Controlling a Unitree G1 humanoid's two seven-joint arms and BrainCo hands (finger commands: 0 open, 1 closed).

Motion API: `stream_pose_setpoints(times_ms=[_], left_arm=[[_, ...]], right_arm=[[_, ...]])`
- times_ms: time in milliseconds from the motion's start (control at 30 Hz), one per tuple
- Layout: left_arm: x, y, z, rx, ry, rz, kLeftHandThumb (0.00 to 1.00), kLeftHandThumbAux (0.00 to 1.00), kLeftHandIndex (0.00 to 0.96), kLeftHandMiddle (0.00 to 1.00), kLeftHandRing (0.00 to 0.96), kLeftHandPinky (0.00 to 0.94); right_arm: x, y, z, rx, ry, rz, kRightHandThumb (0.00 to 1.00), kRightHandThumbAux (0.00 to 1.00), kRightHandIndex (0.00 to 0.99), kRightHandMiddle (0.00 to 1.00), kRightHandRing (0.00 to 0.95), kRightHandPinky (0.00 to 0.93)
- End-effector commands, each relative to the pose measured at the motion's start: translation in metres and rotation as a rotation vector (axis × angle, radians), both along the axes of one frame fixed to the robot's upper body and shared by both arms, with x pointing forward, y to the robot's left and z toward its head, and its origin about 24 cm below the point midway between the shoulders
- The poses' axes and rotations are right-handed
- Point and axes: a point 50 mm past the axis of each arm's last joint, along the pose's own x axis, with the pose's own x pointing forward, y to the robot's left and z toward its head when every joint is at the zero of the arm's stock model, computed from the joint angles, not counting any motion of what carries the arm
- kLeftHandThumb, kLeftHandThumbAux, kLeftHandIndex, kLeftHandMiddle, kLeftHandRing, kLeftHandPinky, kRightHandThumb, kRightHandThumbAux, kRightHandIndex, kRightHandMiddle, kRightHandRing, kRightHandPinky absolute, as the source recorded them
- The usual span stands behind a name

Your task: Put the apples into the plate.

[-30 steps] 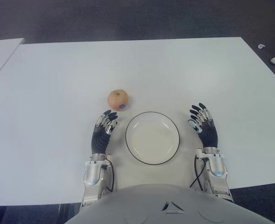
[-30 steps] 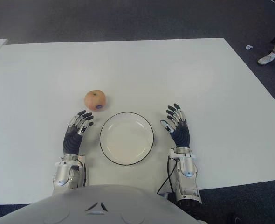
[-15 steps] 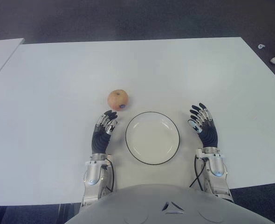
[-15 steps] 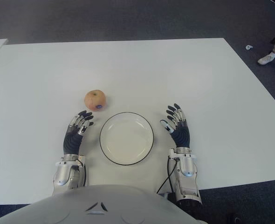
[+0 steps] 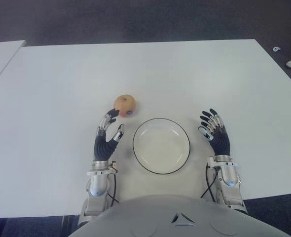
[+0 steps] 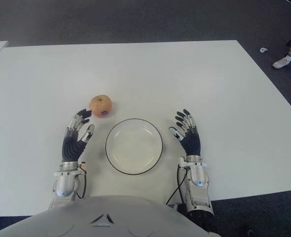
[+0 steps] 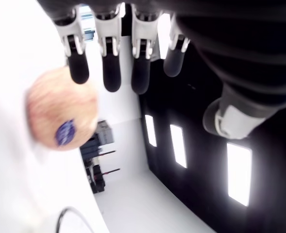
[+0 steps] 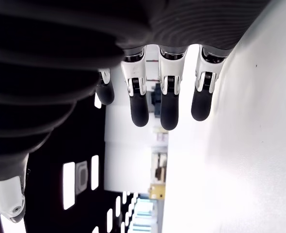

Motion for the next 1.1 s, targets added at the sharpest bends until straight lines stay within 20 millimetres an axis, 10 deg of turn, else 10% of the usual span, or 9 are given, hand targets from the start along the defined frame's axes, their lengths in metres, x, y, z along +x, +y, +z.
stream_pose_setpoints(times_ms=[33, 833, 1100], left_arm=[[0.012, 0.004, 0.021, 0.219, -0.173, -0.011, 0.322, 0.493, 0.146, 0.215, 0.215, 0.219], [0.026, 0.008, 0.031, 0.663, -0.381, 0.043, 0.291, 0.379, 0.095, 0.146, 0.129, 0.071], [0.063, 0.015, 0.044, 0.894, -0.337, 0.030, 0.242, 0.283, 0.011, 0.047, 0.018, 0.003]], right_arm=[[-0.022, 0.000, -0.038, 0.039, 0.244, -0.036, 0.300, 0.576, 0.087, 0.207, 0.202, 0.207], [-0.018, -0.002, -0.043, 0.027, 0.263, -0.036, 0.302, 0.584, 0.079, 0.202, 0.202, 0.232], [-0.018, 0.002, -0.045, 0.045, 0.269, -0.032, 0.305, 0.589, 0.082, 0.205, 0.205, 0.230]])
